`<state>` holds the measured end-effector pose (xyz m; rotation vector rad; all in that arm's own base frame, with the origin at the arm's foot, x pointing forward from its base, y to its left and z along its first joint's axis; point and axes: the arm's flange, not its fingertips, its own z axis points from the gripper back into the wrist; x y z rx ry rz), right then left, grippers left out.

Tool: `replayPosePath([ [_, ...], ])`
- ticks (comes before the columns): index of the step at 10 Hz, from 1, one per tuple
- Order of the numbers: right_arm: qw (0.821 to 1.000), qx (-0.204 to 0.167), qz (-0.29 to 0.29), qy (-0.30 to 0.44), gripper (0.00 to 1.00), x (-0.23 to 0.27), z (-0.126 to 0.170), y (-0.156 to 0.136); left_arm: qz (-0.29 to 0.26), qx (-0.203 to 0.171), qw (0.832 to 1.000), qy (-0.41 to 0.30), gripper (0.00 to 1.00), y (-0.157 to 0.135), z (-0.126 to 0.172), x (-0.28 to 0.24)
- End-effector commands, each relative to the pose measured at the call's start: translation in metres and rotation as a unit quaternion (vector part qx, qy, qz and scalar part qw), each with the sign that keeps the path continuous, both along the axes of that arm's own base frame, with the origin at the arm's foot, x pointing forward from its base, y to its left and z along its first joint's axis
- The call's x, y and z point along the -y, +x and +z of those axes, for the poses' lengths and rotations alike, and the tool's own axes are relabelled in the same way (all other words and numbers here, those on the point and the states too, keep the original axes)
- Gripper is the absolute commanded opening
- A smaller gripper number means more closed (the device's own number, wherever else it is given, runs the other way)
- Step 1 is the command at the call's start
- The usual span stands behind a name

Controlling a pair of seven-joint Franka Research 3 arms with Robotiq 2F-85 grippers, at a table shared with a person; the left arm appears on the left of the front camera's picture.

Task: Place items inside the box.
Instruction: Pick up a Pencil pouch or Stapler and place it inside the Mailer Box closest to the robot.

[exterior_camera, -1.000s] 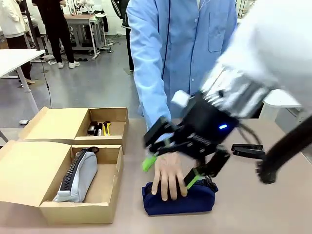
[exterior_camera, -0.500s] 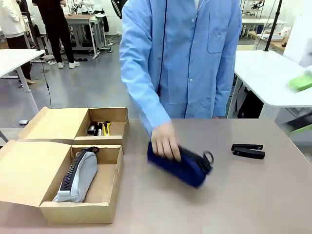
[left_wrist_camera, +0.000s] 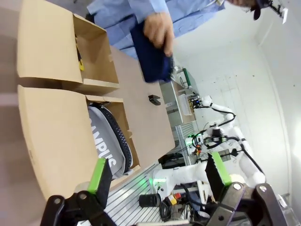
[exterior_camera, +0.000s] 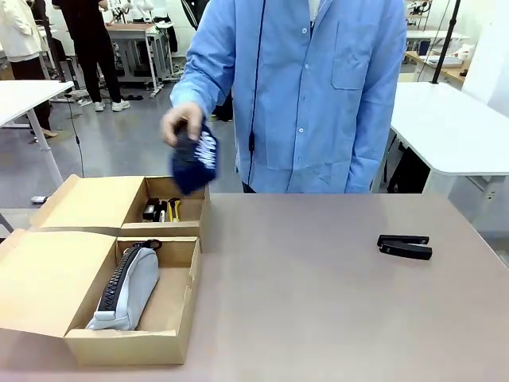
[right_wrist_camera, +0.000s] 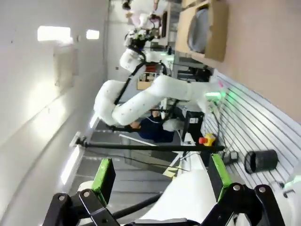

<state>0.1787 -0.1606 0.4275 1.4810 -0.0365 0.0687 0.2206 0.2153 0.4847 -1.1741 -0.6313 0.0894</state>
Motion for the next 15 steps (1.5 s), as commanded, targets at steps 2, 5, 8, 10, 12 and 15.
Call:
replayPosePath([
  [2, 0.999, 0.038, 0.013, 0.015, 1.0, -0.014, 0.037, -0.005, -0.001, 0.015, 1.0, -0.008, 1.0, 0.001, 0.002, 0.0],
  [5, 0.999, 0.038, 0.013, 0.015, 1.0, -0.014, 0.037, -0.005, -0.001, 0.015, 1.0, -0.008, 1.0, 0.001, 0.002, 0.0],
  [8, 0.999, 0.038, 0.013, 0.015, 1.0, -0.014, 0.037, -0.005, -0.001, 0.015, 1.0, -0.008, 1.0, 0.001, 0.002, 0.0],
  [10, 0.999, 0.038, 0.013, 0.015, 1.0, -0.014, 0.037, -0.005, -0.001, 0.015, 1.0, -0.008, 1.0, 0.001, 0.002, 0.0],
  [12, 0.999, 0.038, 0.013, 0.015, 1.0, -0.014, 0.037, -0.005, -0.001, 0.015, 1.0, -0.008, 1.0, 0.001, 0.002, 0.0],
  [15, 0.935, 0.185, 0.119, -0.277, 1.0, -0.047, 0.05, 0.07, -0.001, 0.015, 1.0, -0.008, 1.0, 0.001, 0.002, 0.0],
])
